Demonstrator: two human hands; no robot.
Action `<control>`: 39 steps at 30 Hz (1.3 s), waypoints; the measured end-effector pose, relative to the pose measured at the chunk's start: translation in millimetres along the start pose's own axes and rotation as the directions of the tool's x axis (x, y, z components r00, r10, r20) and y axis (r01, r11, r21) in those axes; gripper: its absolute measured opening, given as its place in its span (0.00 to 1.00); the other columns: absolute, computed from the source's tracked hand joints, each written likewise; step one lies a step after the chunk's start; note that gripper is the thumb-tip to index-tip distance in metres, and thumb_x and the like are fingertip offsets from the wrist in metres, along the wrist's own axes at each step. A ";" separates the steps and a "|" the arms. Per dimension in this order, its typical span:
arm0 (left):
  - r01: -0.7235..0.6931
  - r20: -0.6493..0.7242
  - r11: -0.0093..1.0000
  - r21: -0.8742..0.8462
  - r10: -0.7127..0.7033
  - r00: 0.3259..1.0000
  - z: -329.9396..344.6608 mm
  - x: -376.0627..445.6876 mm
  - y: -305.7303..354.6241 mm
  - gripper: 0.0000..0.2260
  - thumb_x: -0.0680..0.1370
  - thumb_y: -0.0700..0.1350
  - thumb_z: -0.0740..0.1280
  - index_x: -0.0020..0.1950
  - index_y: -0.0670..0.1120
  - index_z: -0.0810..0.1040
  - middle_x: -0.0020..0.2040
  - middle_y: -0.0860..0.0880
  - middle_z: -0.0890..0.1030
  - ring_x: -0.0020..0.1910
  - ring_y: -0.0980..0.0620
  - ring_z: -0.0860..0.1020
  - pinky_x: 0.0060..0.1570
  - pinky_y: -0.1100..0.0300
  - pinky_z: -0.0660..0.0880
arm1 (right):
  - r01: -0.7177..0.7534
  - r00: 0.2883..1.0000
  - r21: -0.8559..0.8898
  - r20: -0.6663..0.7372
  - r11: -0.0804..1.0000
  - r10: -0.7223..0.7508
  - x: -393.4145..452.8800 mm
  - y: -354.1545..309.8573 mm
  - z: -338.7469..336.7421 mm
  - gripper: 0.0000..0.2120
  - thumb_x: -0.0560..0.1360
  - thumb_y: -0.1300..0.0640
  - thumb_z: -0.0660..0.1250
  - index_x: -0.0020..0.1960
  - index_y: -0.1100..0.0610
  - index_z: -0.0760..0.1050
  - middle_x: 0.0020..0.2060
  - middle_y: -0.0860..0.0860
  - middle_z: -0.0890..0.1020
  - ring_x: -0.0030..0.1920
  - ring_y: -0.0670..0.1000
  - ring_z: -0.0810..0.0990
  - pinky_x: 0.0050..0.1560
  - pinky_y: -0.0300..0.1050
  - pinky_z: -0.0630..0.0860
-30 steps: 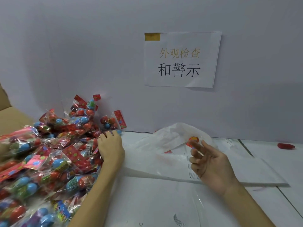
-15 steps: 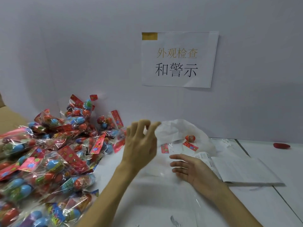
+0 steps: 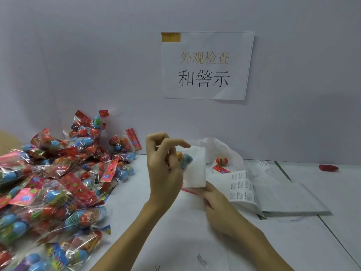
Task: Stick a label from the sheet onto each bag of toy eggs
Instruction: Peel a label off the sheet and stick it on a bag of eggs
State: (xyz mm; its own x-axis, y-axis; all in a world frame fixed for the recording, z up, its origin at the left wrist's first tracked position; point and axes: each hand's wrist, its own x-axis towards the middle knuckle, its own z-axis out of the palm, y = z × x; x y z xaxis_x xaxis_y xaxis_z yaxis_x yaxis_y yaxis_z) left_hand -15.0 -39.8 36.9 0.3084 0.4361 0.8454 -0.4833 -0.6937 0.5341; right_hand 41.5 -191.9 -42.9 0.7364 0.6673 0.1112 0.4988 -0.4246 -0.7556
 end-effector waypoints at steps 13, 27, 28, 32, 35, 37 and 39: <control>0.317 0.094 0.889 -0.331 -0.304 0.948 -8.3 12.1 2.0 0.27 0.78 0.23 0.64 0.37 0.57 0.79 0.53 0.43 0.74 0.48 0.61 0.77 0.47 0.69 0.76 | 0.196 0.965 0.574 -0.258 0.795 -0.052 2.7 -17.2 -3.0 0.20 0.83 0.47 0.62 0.75 0.42 0.70 0.71 0.44 0.78 0.70 0.45 0.78 0.70 0.46 0.75; 0.835 0.608 0.535 -0.127 -0.623 0.492 2.1 -4.6 -17.1 0.15 0.76 0.59 0.69 0.46 0.50 0.89 0.46 0.47 0.88 0.46 0.51 0.87 0.42 0.69 0.79 | 0.127 0.903 0.686 -0.379 0.716 0.203 -1.8 -16.0 -35.9 0.15 0.81 0.45 0.66 0.57 0.50 0.87 0.51 0.55 0.89 0.52 0.58 0.88 0.49 0.43 0.84; 0.832 0.591 0.537 -0.137 -0.630 0.504 2.7 -4.8 -17.3 0.14 0.76 0.59 0.69 0.43 0.52 0.90 0.45 0.48 0.88 0.46 0.51 0.87 0.42 0.68 0.80 | 0.069 0.929 0.757 -0.286 0.650 0.234 -2.4 -15.9 -38.1 0.17 0.81 0.43 0.65 0.59 0.50 0.87 0.53 0.57 0.88 0.54 0.59 0.88 0.51 0.45 0.83; 0.802 0.412 0.588 -0.101 -0.709 0.572 9.0 -7.9 -24.6 0.13 0.79 0.57 0.69 0.42 0.52 0.88 0.42 0.52 0.88 0.47 0.48 0.86 0.43 0.62 0.80 | -0.077 0.954 0.893 -0.063 0.443 0.292 2.1 -16.5 -37.3 0.23 0.78 0.41 0.67 0.64 0.55 0.83 0.56 0.60 0.87 0.57 0.62 0.87 0.52 0.53 0.85; 0.818 0.372 0.573 -0.048 -0.750 0.547 10.3 -9.7 -29.9 0.12 0.82 0.53 0.68 0.45 0.51 0.87 0.43 0.51 0.88 0.48 0.47 0.85 0.47 0.56 0.81 | -0.043 0.970 0.852 -0.089 0.522 0.226 3.1 -15.0 -31.9 0.24 0.77 0.46 0.71 0.67 0.59 0.78 0.55 0.61 0.87 0.56 0.62 0.87 0.51 0.49 0.85; 0.820 0.385 0.572 -0.031 -0.750 0.537 9.8 -9.0 -32.9 0.10 0.84 0.50 0.66 0.51 0.51 0.86 0.46 0.51 0.88 0.48 0.48 0.85 0.42 0.61 0.80 | -0.023 0.964 0.830 -0.130 0.557 0.233 1.5 -15.5 -31.4 0.23 0.74 0.45 0.74 0.64 0.57 0.80 0.52 0.59 0.88 0.50 0.58 0.88 0.46 0.43 0.84; 0.824 0.448 0.564 -0.048 -0.725 0.523 7.7 -6.8 -33.8 0.09 0.85 0.49 0.66 0.60 0.49 0.84 0.51 0.50 0.88 0.50 0.49 0.85 0.40 0.64 0.80 | 0.003 0.940 0.765 -0.221 0.644 0.259 2.0 -12.3 -32.1 0.23 0.71 0.39 0.74 0.59 0.53 0.84 0.46 0.56 0.88 0.41 0.53 0.86 0.40 0.41 0.81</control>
State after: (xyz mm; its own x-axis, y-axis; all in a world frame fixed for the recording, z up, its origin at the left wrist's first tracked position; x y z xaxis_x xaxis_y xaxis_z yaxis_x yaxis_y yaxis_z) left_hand 5.5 -23.8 13.1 0.8786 0.4746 0.0533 -0.0582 -0.0043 0.9983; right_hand 51.5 -205.0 -12.6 0.9226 0.3823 0.0516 -0.0268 0.1968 -0.9801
